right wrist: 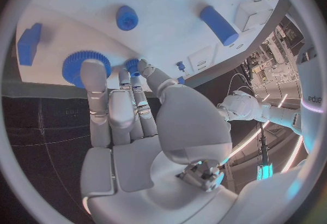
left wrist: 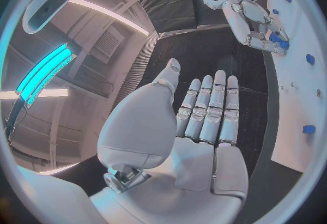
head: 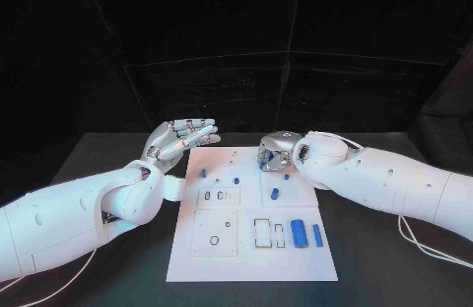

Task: Assemble the parts on the task board

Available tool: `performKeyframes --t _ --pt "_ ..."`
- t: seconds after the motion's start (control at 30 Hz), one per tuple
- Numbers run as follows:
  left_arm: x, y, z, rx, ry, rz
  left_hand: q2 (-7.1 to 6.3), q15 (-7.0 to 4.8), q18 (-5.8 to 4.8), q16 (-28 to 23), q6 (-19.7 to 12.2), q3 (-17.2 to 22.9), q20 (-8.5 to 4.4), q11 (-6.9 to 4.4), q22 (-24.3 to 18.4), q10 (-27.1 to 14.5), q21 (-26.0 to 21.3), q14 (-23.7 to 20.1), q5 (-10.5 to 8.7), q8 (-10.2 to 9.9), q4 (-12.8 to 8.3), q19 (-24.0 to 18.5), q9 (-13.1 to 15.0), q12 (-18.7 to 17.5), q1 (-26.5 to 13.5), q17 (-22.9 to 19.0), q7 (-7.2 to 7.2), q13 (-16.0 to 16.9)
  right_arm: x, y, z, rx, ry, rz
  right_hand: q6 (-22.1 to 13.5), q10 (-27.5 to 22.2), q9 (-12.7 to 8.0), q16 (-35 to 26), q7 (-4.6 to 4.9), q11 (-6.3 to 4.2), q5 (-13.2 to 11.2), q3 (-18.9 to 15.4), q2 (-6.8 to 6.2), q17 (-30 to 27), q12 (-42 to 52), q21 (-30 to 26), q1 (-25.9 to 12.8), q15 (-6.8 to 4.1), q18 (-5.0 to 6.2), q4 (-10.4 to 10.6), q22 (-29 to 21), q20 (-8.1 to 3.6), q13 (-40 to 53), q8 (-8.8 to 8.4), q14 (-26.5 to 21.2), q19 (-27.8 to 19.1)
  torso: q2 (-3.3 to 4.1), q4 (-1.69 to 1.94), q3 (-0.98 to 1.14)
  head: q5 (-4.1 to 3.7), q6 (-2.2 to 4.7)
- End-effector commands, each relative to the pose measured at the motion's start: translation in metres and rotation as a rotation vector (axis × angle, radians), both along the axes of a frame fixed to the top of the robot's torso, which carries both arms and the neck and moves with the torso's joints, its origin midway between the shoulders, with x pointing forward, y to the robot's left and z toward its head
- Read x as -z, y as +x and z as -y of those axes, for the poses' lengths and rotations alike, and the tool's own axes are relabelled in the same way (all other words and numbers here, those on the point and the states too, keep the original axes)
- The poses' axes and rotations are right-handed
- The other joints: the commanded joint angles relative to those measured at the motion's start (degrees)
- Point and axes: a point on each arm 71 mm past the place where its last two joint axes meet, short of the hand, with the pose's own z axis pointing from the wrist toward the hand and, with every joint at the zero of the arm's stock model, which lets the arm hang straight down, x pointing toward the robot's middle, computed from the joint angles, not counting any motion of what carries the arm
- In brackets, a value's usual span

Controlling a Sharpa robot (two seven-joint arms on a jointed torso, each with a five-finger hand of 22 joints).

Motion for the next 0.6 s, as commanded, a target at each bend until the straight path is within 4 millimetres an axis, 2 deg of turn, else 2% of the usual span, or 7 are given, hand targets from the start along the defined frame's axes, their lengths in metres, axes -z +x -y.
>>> performKeyframes --t 0.03,0.3,0.5,0.6 --pt "-0.0012 -0.0002 0.0014 0.014 -0.004 0.002 0.15 0.11 0.71 -0.3 0.1 -0.4 -0.09 0.41 -0.1 0.0 -0.2 0.0 0.04 -0.3 0.0 -0.4 -0.1 -0.3 -0.3 -0.1 0.81 -0.1 0.0008 0.0007 -0.0005 -0.003 -0.021 -0.020 0.6 0.7 0.1 0.3 -0.17 -0.11 -0.5 0.9 0.84 0.1 0.2 0.5 0.1 0.10 -0.44 0.0 0.5 -0.18 0.0 0.10 0.9 -0.2 0.07 -0.02 0.02 0.01 -0.13" --pt "-0.0011 0.0000 0.0015 0.011 -0.004 0.002 0.23 0.13 0.72 -0.4 0.0 -0.5 -0.08 0.46 -0.1 -0.1 -0.2 0.0 0.04 -0.4 -0.1 -0.4 -0.1 -0.5 -0.3 -0.1 0.87 -0.1 0.0014 0.0021 -0.0024 -0.002 -0.023 -0.022 1.2 1.3 0.1 0.7 -0.31 -0.27 -1.3 3.3 1.22 0.1 0.1 1.4 0.6 -0.04 -0.49 -0.2 1.1 -0.29 -0.1 0.05 0.8 -0.5 0.14 0.03 -0.04 -0.05 -0.35" --pt "-0.0011 0.0002 0.0008 0.009 -0.003 0.002 0.27 0.14 0.72 -0.4 0.0 -0.5 -0.07 0.47 -0.1 -0.1 -0.2 0.0 0.04 -0.4 -0.1 -0.4 -0.1 -0.5 -0.3 -0.1 0.88 -0.1 -0.0035 0.0024 -0.0018 0.016 0.013 0.035 2.0 2.3 0.1 1.2 -0.44 -0.46 -2.8 6.9 2.51 0.5 0.3 2.9 1.9 -0.21 -0.72 -0.4 2.9 -0.44 0.0 0.14 0.9 -0.3 0.08 -0.06 -0.05 -0.05 -0.48" --pt "-0.0010 0.0002 0.0004 0.008 -0.003 0.001 0.27 0.14 0.72 -0.4 0.0 -0.5 -0.07 0.47 -0.1 -0.1 -0.2 0.0 0.04 -0.4 -0.1 -0.4 -0.1 -0.5 -0.3 -0.1 0.88 -0.1 -0.0075 0.0005 -0.0026 0.011 0.047 0.070 2.5 2.8 0.1 1.4 -0.54 -0.60 -3.1 7.9 2.38 0.7 0.4 3.8 1.8 -0.27 -0.87 -0.3 3.9 -0.49 0.1 0.22 0.9 -0.1 0.11 -0.08 -0.04 0.04 -0.36"
